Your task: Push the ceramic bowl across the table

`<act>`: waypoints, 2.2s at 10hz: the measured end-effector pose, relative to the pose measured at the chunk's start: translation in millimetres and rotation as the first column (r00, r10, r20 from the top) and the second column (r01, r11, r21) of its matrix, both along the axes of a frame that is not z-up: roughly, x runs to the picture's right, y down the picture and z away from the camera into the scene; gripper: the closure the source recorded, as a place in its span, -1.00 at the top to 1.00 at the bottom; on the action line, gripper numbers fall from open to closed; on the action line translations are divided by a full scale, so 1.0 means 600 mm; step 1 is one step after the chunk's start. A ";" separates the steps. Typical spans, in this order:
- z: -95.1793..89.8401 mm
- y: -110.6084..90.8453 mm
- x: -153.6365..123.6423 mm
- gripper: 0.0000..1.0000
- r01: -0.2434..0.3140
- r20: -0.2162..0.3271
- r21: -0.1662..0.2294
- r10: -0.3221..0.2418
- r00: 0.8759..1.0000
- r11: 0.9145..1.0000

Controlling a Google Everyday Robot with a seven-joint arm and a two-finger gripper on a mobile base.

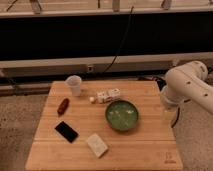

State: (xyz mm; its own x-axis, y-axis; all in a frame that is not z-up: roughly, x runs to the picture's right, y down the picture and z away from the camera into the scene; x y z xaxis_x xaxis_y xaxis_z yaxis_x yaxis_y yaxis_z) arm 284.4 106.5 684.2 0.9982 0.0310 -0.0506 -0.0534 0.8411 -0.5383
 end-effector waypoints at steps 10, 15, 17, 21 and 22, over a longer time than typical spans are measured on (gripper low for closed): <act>0.095 0.030 -0.092 0.60 0.136 0.065 -0.016 -0.135 0.989 0.991; 0.124 0.042 -0.105 0.24 0.175 0.096 -0.044 -0.170 0.981 0.984; 0.138 0.055 -0.113 -0.14 0.190 0.108 -0.055 -0.184 0.977 0.980; 0.146 0.058 -0.128 -0.72 0.227 0.140 -0.071 -0.216 0.966 0.971; 0.156 0.065 -0.132 -0.91 0.238 0.144 -0.079 -0.225 0.964 0.968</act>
